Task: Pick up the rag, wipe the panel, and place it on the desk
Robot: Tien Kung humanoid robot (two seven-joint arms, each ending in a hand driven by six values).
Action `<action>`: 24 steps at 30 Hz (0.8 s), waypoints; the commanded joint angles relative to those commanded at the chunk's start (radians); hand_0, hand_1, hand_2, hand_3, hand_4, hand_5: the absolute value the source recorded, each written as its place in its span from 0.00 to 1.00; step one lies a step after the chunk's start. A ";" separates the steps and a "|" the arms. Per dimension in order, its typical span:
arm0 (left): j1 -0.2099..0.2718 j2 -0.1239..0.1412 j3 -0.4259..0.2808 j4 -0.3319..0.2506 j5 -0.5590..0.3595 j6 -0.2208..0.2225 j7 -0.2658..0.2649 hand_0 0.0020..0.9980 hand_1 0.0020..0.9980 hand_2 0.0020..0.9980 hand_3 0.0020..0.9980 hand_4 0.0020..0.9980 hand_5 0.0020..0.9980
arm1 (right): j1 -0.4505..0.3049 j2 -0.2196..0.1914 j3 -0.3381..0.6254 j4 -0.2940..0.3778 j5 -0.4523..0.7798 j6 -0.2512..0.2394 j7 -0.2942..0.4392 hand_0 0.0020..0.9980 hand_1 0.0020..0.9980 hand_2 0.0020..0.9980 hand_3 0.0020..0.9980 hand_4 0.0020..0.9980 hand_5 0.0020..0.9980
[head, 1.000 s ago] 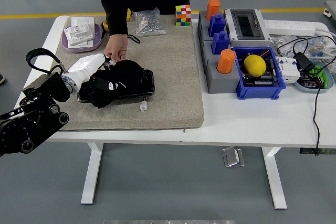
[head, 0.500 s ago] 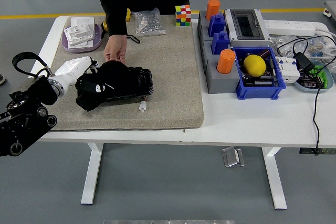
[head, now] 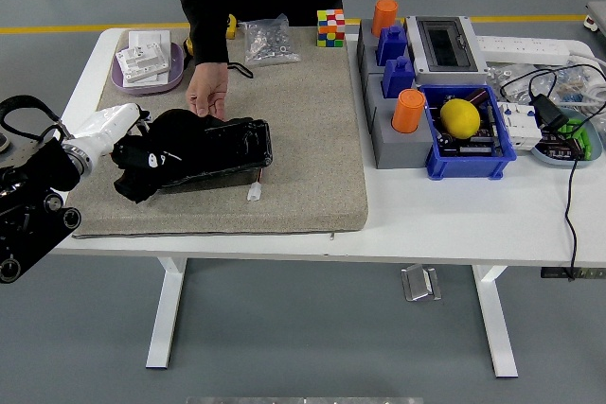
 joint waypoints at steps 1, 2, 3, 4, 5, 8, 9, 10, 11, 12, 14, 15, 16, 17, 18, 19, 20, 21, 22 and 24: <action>0.001 0.003 -0.001 0.001 0.002 0.000 0.000 0.24 0.17 0.46 0.38 0.24 0.00 | -0.001 0.000 -0.001 0.000 0.001 0.000 0.000 0.70 0.67 0.69 0.59 0.94 0.45; 0.002 0.005 -0.001 0.001 0.003 -0.001 0.000 0.24 0.17 0.46 0.38 0.24 0.00 | -0.001 -0.001 -0.002 0.000 0.002 0.001 0.000 0.70 0.67 0.69 0.59 0.94 0.45; 0.002 0.007 -0.001 0.002 0.002 -0.001 0.000 0.24 0.17 0.46 0.38 0.24 0.00 | -0.002 -0.001 -0.003 0.000 0.003 0.001 0.000 0.70 0.67 0.69 0.59 0.94 0.45; 0.003 0.008 -0.001 0.002 0.002 -0.001 0.000 0.24 0.17 0.46 0.38 0.24 0.00 | -0.002 -0.001 -0.004 -0.001 0.003 0.002 0.000 0.70 0.67 0.69 0.59 0.94 0.45; 0.003 0.011 -0.001 0.001 0.003 -0.001 0.000 0.24 0.17 0.46 0.38 0.24 0.00 | -0.002 -0.001 -0.006 -0.001 0.004 0.002 0.000 0.70 0.67 0.69 0.59 0.94 0.45; 0.006 0.016 -0.005 0.002 0.006 -0.002 0.000 0.24 0.17 0.46 0.38 0.24 0.00 | -0.002 -0.001 -0.007 -0.002 0.004 0.002 0.000 0.70 0.67 0.69 0.59 0.94 0.45; 0.007 0.019 -0.007 0.002 0.007 -0.002 0.000 0.24 0.17 0.46 0.38 0.24 0.00 | -0.002 -0.001 -0.005 -0.002 0.003 0.002 0.000 0.70 0.67 0.69 0.59 0.94 0.45; 0.008 0.022 -0.009 0.002 0.009 -0.002 0.000 0.24 0.17 0.46 0.38 0.24 0.00 | -0.003 -0.001 -0.006 -0.002 0.003 0.003 0.000 0.70 0.67 0.69 0.59 0.94 0.45; 0.008 0.023 -0.010 0.002 0.010 -0.002 0.000 0.24 0.17 0.46 0.38 0.24 0.00 | -0.003 -0.001 -0.006 -0.002 0.004 0.003 -0.001 0.70 0.67 0.69 0.59 0.94 0.45; 0.010 0.026 -0.013 0.000 0.009 -0.003 0.001 0.23 0.17 0.45 0.38 0.24 0.00 | -0.004 -0.001 -0.008 -0.003 0.004 0.003 -0.001 0.70 0.67 0.69 0.59 0.94 0.45; 0.012 0.030 -0.018 -0.005 0.011 -0.003 0.001 0.23 0.17 0.45 0.38 0.24 0.00 | -0.004 0.000 -0.009 -0.004 0.005 0.002 -0.001 0.70 0.67 0.69 0.59 0.94 0.45; 0.013 0.031 -0.019 -0.007 0.011 -0.003 0.002 0.23 0.17 0.45 0.38 0.24 0.00 | -0.005 0.000 -0.009 -0.004 0.005 0.002 -0.001 0.70 0.67 0.69 0.59 0.94 0.45; 0.015 0.033 -0.019 -0.010 0.011 -0.004 0.003 0.23 0.17 0.45 0.38 0.24 0.00 | -0.005 -0.001 -0.009 -0.005 0.005 0.003 -0.001 0.70 0.67 0.69 0.59 0.94 0.45; 0.016 0.035 -0.020 -0.013 0.012 -0.005 0.004 0.23 0.17 0.45 0.38 0.24 0.00 | -0.005 -0.001 -0.009 -0.005 0.005 0.002 -0.001 0.70 0.67 0.69 0.59 0.94 0.45; 0.017 0.037 -0.021 -0.018 0.014 -0.006 0.006 0.23 0.17 0.45 0.38 0.24 0.00 | -0.005 -0.001 -0.010 -0.005 0.005 0.002 -0.001 0.70 0.67 0.69 0.59 0.94 0.45; 0.018 0.037 -0.021 -0.021 0.015 -0.006 0.007 0.23 0.17 0.45 0.38 0.24 0.00 | -0.005 -0.001 -0.011 -0.005 0.006 0.002 -0.001 0.70 0.67 0.69 0.59 0.94 0.45; 0.019 0.038 -0.023 -0.023 0.016 -0.007 0.007 0.23 0.17 0.45 0.38 0.24 0.00 | -0.005 -0.001 -0.012 -0.006 0.006 0.002 -0.001 0.70 0.67 0.69 0.59 0.94 0.45; 0.020 0.038 -0.025 -0.024 0.018 -0.007 0.008 0.23 0.17 0.45 0.38 0.24 0.00 | -0.005 -0.001 -0.013 -0.006 0.007 0.002 -0.001 0.70 0.67 0.69 0.59 0.94 0.45; 0.021 0.038 -0.028 -0.025 0.018 -0.007 0.008 0.23 0.17 0.45 0.38 0.24 0.00 | -0.005 -0.001 -0.014 -0.006 0.007 0.002 -0.001 0.70 0.67 0.69 0.59 0.94 0.45; 0.022 0.041 -0.031 -0.026 0.019 -0.008 0.008 0.23 0.17 0.45 0.38 0.24 0.00 | -0.005 -0.001 -0.014 -0.006 0.007 0.002 -0.001 0.70 0.67 0.69 0.59 0.94 0.45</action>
